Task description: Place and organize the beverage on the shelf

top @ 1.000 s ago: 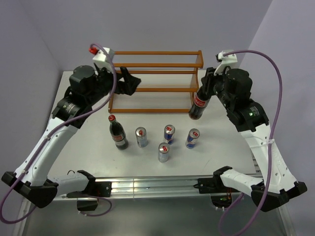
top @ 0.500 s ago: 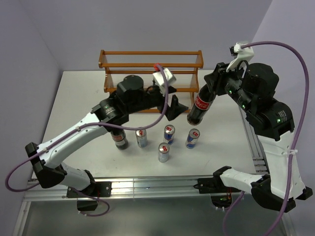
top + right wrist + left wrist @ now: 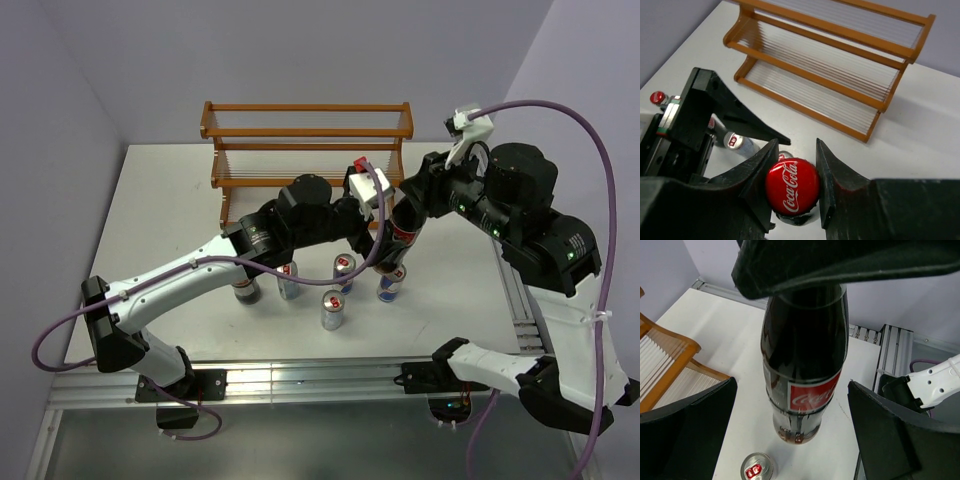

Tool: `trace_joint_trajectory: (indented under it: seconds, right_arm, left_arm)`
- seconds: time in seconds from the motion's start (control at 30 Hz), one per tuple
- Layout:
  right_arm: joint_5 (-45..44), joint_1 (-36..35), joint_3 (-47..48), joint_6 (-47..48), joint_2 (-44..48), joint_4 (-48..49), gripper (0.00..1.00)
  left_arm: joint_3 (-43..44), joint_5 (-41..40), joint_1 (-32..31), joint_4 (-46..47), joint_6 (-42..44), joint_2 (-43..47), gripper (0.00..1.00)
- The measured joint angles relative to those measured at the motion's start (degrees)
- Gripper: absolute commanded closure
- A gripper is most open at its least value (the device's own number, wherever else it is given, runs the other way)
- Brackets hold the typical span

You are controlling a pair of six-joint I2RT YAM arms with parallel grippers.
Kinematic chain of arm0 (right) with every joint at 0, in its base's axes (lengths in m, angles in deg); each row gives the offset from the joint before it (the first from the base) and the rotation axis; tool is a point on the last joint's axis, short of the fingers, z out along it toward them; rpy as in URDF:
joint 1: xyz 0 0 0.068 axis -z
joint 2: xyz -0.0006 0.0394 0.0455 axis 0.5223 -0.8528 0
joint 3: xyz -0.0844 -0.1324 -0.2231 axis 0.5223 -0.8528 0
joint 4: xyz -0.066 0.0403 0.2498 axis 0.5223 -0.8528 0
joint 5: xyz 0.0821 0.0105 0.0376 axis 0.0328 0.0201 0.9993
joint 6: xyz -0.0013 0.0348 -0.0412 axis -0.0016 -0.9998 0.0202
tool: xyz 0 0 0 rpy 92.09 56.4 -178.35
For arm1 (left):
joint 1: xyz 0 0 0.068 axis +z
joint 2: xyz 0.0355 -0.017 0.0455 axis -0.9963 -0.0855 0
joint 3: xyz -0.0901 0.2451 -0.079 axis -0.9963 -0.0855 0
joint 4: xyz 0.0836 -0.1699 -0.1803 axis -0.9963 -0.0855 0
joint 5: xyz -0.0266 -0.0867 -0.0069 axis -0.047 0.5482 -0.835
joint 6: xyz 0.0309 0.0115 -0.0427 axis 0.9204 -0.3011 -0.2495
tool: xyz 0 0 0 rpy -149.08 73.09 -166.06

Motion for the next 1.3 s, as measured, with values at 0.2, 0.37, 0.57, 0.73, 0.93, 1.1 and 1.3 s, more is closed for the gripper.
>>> trace_joint_trajectory:
  seconds: [0.2, 0.37, 0.57, 0.73, 0.93, 1.1, 1.3]
  right_arm:
    - [2.82, -0.76, -2.84, 0.07, 1.92, 0.24, 1.00]
    - [3.58, -1.03, -3.23, 0.57, 2.03, 0.17, 1.00]
    - [3.13, -2.25, -3.23, 0.57, 1.75, 0.26, 1.00]
    - [2.16, -4.46, -3.23, 0.35, 1.11, 0.74, 1.00]
    - [-0.22, -6.19, -3.21, 0.66, 0.55, 1.46, 0.99]
    - [-1.64, -6.80, -4.17, -0.11, 0.94, 3.21, 0.71]
    - [-0.83, -7.04, -6.69, -3.45, 1.90, 8.48, 0.50]
  left_arm:
    - [-2.54, -0.57, -0.68, 2.67, -0.22, -0.20, 0.01]
    - [-3.04, -0.94, -1.03, 3.93, -0.31, -0.74, 0.05]
    - [-3.34, -1.46, -1.38, 4.98, -0.33, -1.11, 0.06]
    - [-3.34, -1.18, -1.79, 5.42, -1.03, -1.25, 0.43]
    - [-3.34, -2.60, -2.14, 5.40, -1.11, -1.29, 1.00]
    - [-3.61, -4.31, -2.29, 5.77, -1.55, -0.83, 1.00]
    - [-7.32, -9.11, -2.84, 8.09, -1.99, 2.82, 1.00]
